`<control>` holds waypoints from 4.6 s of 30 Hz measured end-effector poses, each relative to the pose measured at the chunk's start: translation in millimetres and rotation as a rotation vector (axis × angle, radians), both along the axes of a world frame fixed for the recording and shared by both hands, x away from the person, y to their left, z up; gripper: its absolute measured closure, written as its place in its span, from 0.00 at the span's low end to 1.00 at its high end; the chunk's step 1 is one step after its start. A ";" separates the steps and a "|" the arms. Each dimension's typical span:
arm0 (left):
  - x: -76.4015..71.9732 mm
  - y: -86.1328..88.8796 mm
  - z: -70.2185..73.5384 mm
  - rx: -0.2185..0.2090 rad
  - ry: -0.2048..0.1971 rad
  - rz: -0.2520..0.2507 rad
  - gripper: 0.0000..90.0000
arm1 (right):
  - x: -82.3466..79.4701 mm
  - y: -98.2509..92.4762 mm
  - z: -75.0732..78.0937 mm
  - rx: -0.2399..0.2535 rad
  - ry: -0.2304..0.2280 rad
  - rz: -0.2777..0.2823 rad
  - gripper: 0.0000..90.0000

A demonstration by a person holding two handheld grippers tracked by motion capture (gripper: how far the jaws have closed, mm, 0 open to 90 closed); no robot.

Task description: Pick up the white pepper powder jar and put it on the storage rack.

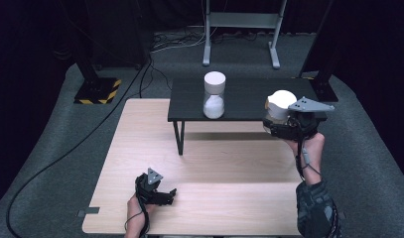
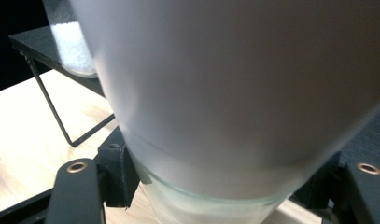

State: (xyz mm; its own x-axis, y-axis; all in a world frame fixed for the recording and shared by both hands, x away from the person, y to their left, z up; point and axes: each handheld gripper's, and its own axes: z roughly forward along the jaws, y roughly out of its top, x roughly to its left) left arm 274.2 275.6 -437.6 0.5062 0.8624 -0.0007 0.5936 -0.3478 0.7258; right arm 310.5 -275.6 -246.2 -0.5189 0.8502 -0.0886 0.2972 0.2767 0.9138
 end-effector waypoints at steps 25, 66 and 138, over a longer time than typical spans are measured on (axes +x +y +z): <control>0.0 0.2 0.0 -0.001 0.000 -0.002 0.02 | 38.2 20.0 19.0 -0.019 0.031 0.008 0.33; -0.1 0.1 -0.1 0.000 -0.001 -0.003 0.02 | 75.9 32.5 14.1 -0.011 0.081 0.011 0.33; -0.3 0.3 0.1 0.002 -0.002 -0.006 0.02 | -36.3 16.7 -151.3 -0.095 0.185 0.003 0.00</control>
